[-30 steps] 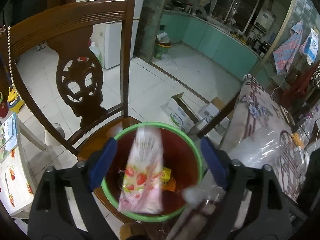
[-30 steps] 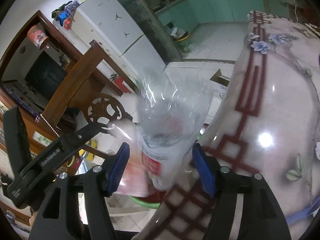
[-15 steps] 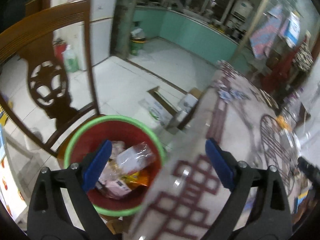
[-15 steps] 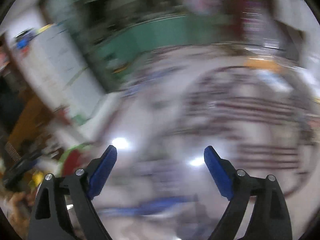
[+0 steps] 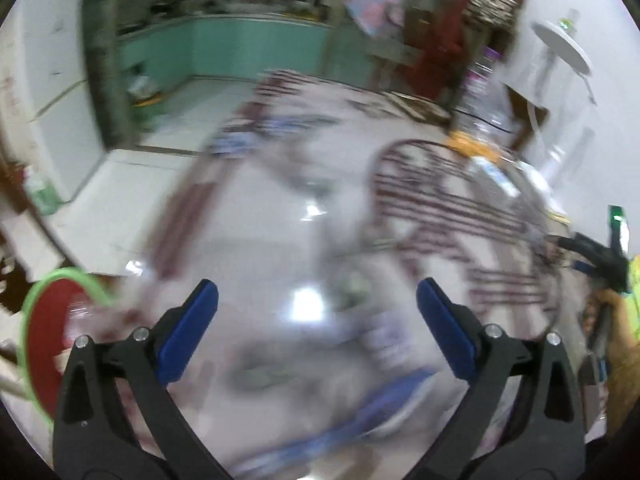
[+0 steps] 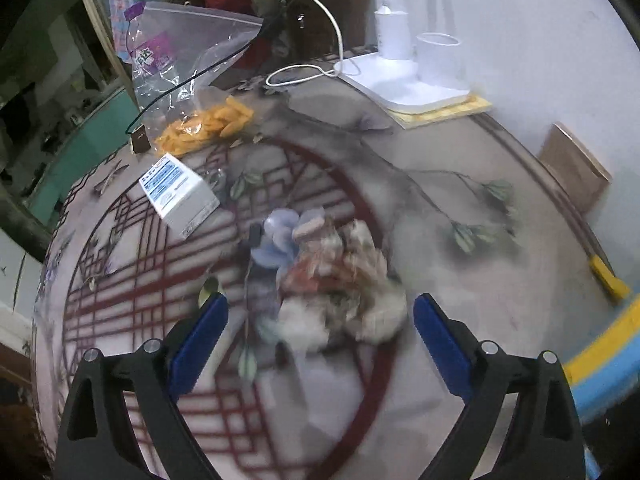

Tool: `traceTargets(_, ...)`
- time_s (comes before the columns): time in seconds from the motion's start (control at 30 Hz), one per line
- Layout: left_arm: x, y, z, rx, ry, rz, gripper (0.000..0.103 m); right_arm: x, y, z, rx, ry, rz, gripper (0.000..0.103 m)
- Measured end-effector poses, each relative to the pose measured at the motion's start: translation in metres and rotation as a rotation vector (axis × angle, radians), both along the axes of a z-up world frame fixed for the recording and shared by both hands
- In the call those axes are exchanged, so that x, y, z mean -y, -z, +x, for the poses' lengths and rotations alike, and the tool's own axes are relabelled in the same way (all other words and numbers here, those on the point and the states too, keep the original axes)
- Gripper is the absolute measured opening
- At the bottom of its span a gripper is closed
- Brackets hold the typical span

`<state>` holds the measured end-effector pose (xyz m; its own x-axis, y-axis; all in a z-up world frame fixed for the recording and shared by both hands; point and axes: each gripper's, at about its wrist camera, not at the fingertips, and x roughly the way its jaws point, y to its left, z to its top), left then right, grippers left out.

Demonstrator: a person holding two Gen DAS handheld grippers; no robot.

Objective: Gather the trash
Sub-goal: 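Move both tools back over the table toward the remaining trash, then grasp the white milk carton with the left tool while the right tool grasps the crumpled paper bundle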

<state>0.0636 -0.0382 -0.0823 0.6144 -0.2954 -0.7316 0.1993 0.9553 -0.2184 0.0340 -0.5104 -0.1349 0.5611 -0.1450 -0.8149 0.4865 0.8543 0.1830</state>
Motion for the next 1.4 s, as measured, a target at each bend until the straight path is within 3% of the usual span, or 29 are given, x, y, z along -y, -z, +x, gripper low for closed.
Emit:
traceTargets(0.07,0.046,0.001,0.021,-0.024,0.053,-0.054,0.097,0.009,0.008,0.007,-0.003,-0.029,0.015,0.085)
traceTargets(0.1,0.076,0.000,0.034,-0.034,0.086,-0.082,0.097,0.013,0.011,0.011,0.003,-0.042,0.043,0.069)
traceTargets(0.17,0.129,0.000,0.058,-0.046,0.138,-0.105,0.097,0.014,0.015,0.019,0.002,-0.073,0.086,0.052)
traceTargets(0.33,0.268,0.004,0.121,-0.047,0.206,-0.062,0.098,0.009,0.003,0.022,0.014,-0.122,0.070,0.040)
traceTargets(0.47,0.332,0.020,0.165,-0.076,0.134,0.056,0.098,0.017,-0.011,0.017,0.064,-0.098,0.082,0.040)
traceTargets(0.6,0.349,0.051,0.194,-0.162,-0.007,0.137,0.100,0.025,-0.015,0.011,0.088,-0.077,0.106,0.040)
traceTargets(0.7,0.346,0.060,0.203,-0.201,-0.090,0.054,0.098,0.026,-0.013,0.011,0.087,-0.077,0.118,0.040)
traceTargets(0.8,0.351,0.058,0.200,-0.193,-0.060,0.044,0.083,0.021,-0.013,0.013,0.080,-0.090,0.107,0.041)
traceTargets(0.83,0.352,0.057,0.199,-0.193,-0.052,0.053,0.083,0.020,-0.014,0.013,0.079,-0.092,0.103,0.041)
traceTargets(0.9,0.354,0.057,0.200,-0.204,-0.039,0.062,0.086,0.015,-0.016,0.013,0.084,-0.096,0.113,0.041)
traceTargets(0.97,0.360,0.062,0.207,-0.244,-0.022,0.064,0.095,0.010,-0.018,0.015,0.088,-0.111,0.115,0.041)
traceTargets(1.13,0.370,0.074,0.209,-0.290,-0.019,0.012,0.095,-0.005,-0.025,0.020,0.100,-0.160,0.081,0.041)
traceTargets(1.17,0.373,0.073,0.205,-0.274,-0.017,0.018,0.089,-0.005,-0.026,0.020,0.099,-0.165,0.076,0.041)
traceTargets(1.2,0.375,0.072,0.201,-0.262,-0.006,0.035,0.072,-0.004,-0.026,0.019,0.100,-0.163,0.075,0.041)
traceTargets(1.3,0.377,0.068,0.190,-0.237,0.045,0.052,0.057,0.002,-0.024,0.016,0.101,-0.140,0.088,0.041)
traceTargets(1.4,0.358,0.054,0.175,-0.228,0.074,0.031,0.053,0.002,-0.028,0.012,0.108,-0.133,0.084,0.041)
